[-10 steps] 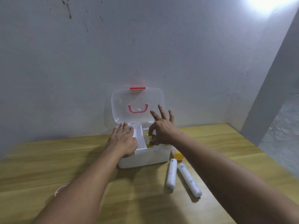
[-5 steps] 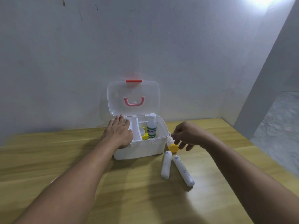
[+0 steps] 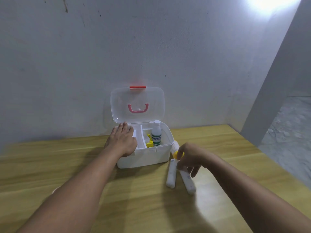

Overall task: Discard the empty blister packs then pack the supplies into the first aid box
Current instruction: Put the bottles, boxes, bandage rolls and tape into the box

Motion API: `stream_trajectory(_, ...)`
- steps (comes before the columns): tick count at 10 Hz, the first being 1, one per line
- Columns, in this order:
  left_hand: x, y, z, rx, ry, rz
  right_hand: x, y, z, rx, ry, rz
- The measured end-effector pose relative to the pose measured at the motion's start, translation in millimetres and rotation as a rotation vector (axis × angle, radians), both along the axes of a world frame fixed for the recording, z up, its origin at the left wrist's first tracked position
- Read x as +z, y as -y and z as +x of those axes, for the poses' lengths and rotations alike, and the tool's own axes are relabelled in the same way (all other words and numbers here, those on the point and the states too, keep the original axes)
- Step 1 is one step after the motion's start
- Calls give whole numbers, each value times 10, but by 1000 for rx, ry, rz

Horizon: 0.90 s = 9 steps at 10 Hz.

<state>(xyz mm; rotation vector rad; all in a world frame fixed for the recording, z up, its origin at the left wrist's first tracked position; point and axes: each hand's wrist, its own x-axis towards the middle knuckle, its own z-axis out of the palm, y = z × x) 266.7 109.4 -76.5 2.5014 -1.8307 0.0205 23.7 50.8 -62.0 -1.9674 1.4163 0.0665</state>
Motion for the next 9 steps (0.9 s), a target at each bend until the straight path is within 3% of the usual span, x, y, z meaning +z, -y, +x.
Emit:
stream_trajectory(3, 0, -16, -6, -1, 2, -6, -126, 12, 85, 119, -14, 17)
stream_trajectory(5, -11, -3, 3, 2, -2, -11, -116, 76, 42, 71, -3, -4)
stream_trajectory(6, -15, -4, 4, 0, -5, -11, -71, 194, 47, -29, -9, -133)
stream_trajectory(7, -12, -4, 3, -1, -4, -7, -35, 330, 88, -133, -99, -419)
stream_trajectory(8, -11, -4, 3, 3, -4, -6, -66, 402, 174, -168, -119, -486)
stream_trajectory(9, -10, -1, 7, 3, 1, -2, -102, 464, 272, -156, 32, -298)
